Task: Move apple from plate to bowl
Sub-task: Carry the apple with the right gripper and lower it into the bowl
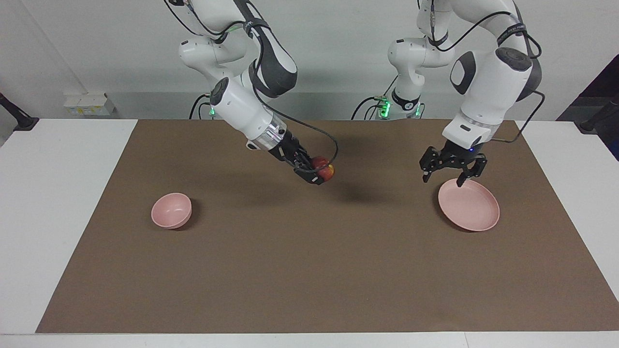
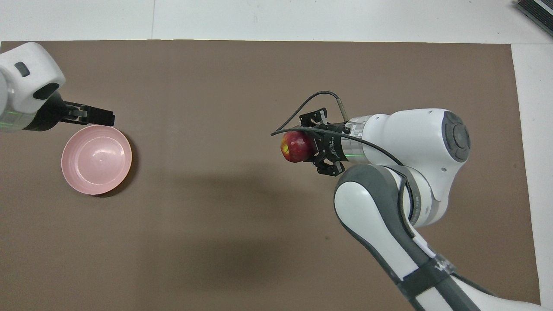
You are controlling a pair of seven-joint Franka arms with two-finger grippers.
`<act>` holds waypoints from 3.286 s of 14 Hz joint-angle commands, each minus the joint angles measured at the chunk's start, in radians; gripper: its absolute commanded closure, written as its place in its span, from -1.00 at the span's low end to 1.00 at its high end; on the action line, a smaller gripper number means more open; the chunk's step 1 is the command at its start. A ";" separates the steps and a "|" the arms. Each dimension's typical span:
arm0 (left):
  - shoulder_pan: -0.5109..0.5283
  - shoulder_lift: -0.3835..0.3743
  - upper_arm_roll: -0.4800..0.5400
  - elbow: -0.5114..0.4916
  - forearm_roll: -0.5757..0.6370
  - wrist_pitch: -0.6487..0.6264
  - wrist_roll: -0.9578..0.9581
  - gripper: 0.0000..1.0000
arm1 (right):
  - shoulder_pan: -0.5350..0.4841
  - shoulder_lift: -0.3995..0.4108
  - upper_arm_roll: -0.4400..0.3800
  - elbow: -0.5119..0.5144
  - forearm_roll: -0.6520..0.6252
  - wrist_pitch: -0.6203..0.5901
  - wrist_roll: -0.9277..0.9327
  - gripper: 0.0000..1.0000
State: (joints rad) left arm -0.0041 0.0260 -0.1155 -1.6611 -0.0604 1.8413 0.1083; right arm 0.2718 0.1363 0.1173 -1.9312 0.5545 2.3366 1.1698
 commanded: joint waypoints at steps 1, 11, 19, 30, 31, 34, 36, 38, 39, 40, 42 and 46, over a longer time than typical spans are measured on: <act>0.033 0.002 -0.007 0.104 0.046 -0.135 0.057 -1.00 | -0.055 -0.020 0.007 0.018 -0.135 -0.071 -0.001 1.00; 0.036 -0.041 0.008 0.198 0.073 -0.344 0.062 -1.00 | -0.204 -0.026 0.008 0.008 -0.654 -0.145 -0.162 1.00; 0.064 -0.063 0.008 0.178 0.001 -0.367 0.060 -1.00 | -0.443 -0.113 0.015 -0.198 -0.924 0.024 -0.287 1.00; 0.059 -0.063 0.005 0.179 0.011 -0.359 0.059 -1.00 | -0.510 -0.014 0.015 -0.315 -0.920 0.268 -0.294 1.00; 0.059 -0.063 0.005 0.179 0.011 -0.359 0.059 -1.00 | -0.511 0.000 0.015 -0.292 -0.920 0.268 -0.298 1.00; 0.059 -0.063 0.005 0.179 0.011 -0.355 0.059 -1.00 | -0.516 0.020 0.016 -0.253 -0.894 0.256 -0.308 -1.00; 0.061 -0.063 0.005 0.179 0.011 -0.355 0.059 -1.00 | -0.511 0.028 0.016 -0.233 -0.889 0.254 -0.314 -1.00; 0.059 -0.063 0.005 0.179 0.011 -0.356 0.059 -1.00 | -0.507 0.028 0.018 -0.220 -0.887 0.236 -0.326 -1.00; 0.058 -0.063 0.005 0.179 0.011 -0.356 0.059 -1.00 | -0.505 0.025 0.019 -0.206 -0.886 0.204 -0.328 -1.00; 0.058 -0.063 0.005 0.179 0.010 -0.356 0.059 -1.00 | -0.503 0.023 0.025 -0.178 -0.875 0.157 -0.331 -1.00; 0.055 -0.063 0.005 0.179 0.010 -0.358 0.059 -1.00 | -0.503 0.023 0.051 -0.103 -0.820 0.029 -0.369 -1.00; 0.055 -0.063 0.005 0.179 0.010 -0.356 0.059 -1.00 | -0.505 0.020 0.051 0.012 -0.621 -0.169 -0.515 -1.00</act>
State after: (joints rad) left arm 0.0465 -0.0242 -0.1089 -1.4722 -0.0433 1.4797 0.1565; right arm -0.2197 0.1498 0.1610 -1.9697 -0.1363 2.2360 0.7284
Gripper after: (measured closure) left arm 0.000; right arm 0.000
